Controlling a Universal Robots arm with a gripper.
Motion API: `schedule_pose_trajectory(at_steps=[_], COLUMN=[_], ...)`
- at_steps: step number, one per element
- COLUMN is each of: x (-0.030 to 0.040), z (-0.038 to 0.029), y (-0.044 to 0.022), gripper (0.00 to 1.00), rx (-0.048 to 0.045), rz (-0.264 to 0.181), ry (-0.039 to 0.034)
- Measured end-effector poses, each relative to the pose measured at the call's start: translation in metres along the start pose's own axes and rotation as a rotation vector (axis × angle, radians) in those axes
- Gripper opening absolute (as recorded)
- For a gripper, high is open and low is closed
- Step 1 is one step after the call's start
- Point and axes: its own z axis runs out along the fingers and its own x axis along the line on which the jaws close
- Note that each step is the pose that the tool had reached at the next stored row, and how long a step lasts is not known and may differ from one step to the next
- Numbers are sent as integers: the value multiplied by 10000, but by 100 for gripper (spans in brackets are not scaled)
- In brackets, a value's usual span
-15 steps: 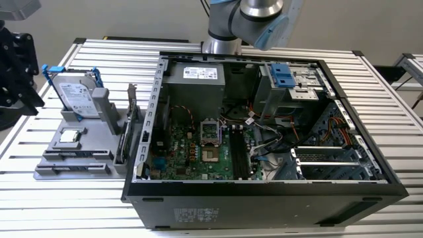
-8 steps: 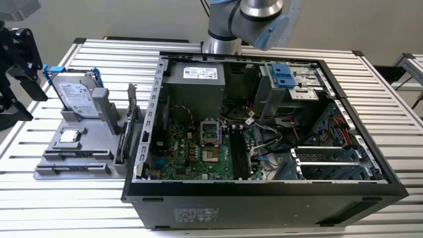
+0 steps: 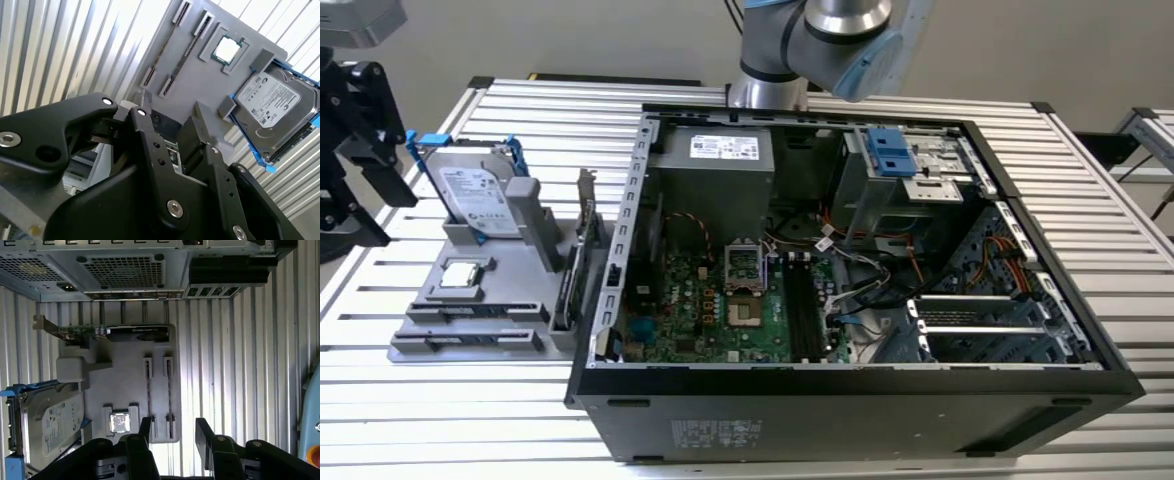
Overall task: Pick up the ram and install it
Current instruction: 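Pick up the ram and move it above insertion slot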
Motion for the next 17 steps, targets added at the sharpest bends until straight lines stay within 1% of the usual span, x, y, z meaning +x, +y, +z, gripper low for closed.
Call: schedule_pose_trajectory(at_steps=[1, 2, 6, 10, 17], x=[0, 0, 0, 0, 1], z=[7, 8, 16, 63, 164], y=[0, 0, 0, -3, -7], gripper=[100, 100, 100, 100, 100], rx=[-2, 2, 9, 11, 13], rz=[-129, -161, -163, -163, -163], ry=[5, 7, 9, 8, 7])
